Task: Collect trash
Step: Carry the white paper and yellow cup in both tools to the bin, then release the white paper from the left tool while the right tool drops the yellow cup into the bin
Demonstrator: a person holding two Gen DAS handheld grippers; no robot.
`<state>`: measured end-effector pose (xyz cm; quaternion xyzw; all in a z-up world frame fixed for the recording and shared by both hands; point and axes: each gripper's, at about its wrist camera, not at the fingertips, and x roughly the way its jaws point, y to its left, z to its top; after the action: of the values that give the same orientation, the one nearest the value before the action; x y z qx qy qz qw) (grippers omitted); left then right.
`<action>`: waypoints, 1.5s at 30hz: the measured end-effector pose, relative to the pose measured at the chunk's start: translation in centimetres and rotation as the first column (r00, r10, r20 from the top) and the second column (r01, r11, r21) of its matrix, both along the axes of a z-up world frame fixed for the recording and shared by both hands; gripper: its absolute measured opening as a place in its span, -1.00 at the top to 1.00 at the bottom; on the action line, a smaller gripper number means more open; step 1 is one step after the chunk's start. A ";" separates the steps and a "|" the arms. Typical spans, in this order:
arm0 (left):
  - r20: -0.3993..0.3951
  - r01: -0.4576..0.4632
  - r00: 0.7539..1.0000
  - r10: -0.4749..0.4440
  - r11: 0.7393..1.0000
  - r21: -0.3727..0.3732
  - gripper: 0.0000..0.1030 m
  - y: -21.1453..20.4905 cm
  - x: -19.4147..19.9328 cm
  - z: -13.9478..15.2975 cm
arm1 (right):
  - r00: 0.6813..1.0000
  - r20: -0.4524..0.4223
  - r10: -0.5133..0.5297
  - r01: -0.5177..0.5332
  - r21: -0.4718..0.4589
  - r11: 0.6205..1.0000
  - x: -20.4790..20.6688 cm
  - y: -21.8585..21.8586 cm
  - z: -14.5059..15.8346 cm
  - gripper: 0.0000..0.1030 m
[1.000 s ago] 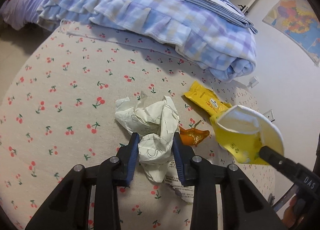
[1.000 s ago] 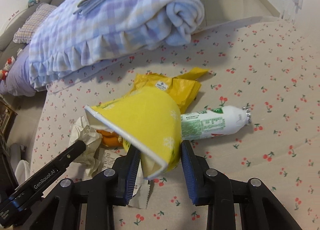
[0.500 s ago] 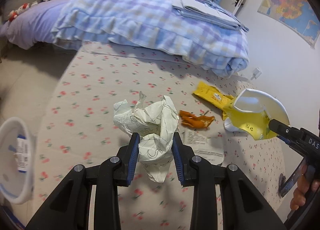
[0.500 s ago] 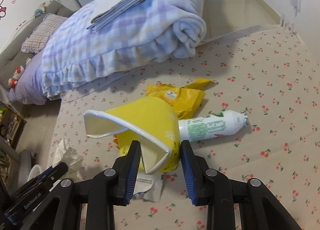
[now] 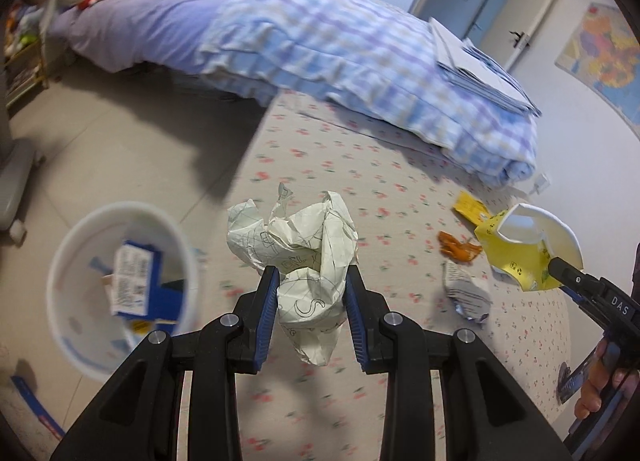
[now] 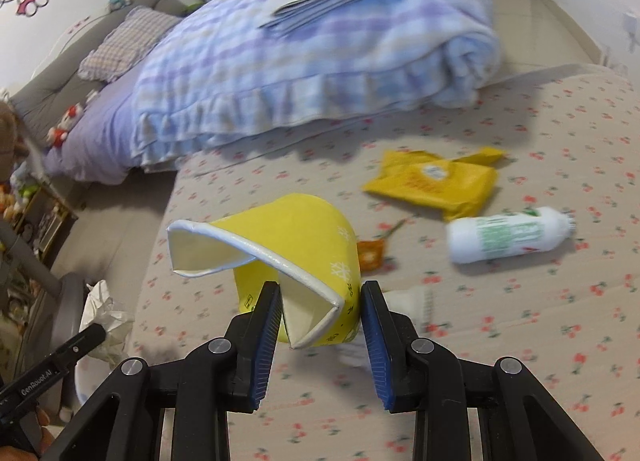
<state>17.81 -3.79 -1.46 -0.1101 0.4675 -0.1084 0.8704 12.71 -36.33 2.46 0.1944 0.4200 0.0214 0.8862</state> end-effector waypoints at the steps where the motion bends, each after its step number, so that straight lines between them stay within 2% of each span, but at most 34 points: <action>1: 0.000 -0.010 1.000 0.010 1.000 0.005 0.33 0.9 -0.2 0.1 | 1.000 0.001 0.008 -0.008 0.000 1.000 0.1 0.5 0.0 0.30; 10: -0.028 -0.107 0.994 0.109 0.993 0.048 0.33 8.8 -1.8 -0.5 | 0.991 0.017 0.129 -0.129 -0.014 0.992 1.3 8.2 -0.1 0.30; 16: -0.060 -0.170 0.983 0.172 0.985 0.034 0.33 14.0 -2.8 -1.4 | 0.981 0.029 0.194 -0.194 -0.008 0.981 2.0 12.8 -0.3 0.30; 22: -0.086 -0.202 0.975 0.203 0.979 0.028 0.33 16.8 -2.9 -2.3 | 0.967 0.035 0.253 -0.253 0.008 0.967 2.6 17.3 -1.0 0.29; 26: -0.106 -0.199 0.973 0.204 0.979 0.049 0.33 17.3 -2.4 -3.1 | 0.958 0.039 0.285 -0.286 0.019 0.958 3.1 20.0 -1.4 0.29; 29: -0.088 -0.210 0.972 0.217 0.974 0.080 0.16 17.5 -2.2 -3.1 | 0.953 0.041 0.301 -0.302 0.017 0.953 3.5 21.8 -1.9 0.29; 31: -0.091 -0.216 0.970 0.226 0.970 0.108 -0.23 17.6 -2.3 -3.2 | 0.951 0.041 0.308 -0.308 0.012 0.951 3.7 22.7 -2.3 0.29; 33: -0.085 -0.223 0.968 0.237 0.964 0.147 -0.38 17.8 -2.7 -3.2 | 0.949 0.041 0.312 -0.312 0.009 0.950 3.8 23.4 -2.7 0.29; 35: -0.090 -0.226 0.966 0.242 0.961 0.159 -0.38 18.3 -3.0 -3.3 | 0.948 0.041 0.315 -0.316 0.004 0.949 4.0 24.2 -3.0 0.29; 39: -0.104 -0.243 0.961 0.258 0.961 0.135 -0.38 19.4 -3.6 -3.3 | 0.943 0.041 0.329 -0.329 -0.003 0.944 4.2 25.5 -3.4 0.29; 45: -0.096 -0.245 0.960 0.263 0.955 0.166 -0.42 19.9 -4.5 -3.2 | 0.927 0.035 0.373 -0.373 -0.015 0.928 4.4 27.8 -4.3 0.29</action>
<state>13.34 16.12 -4.66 -0.1085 0.5068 0.0472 0.8539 17.12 -8.56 -1.89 0.1069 0.4327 0.1914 0.8745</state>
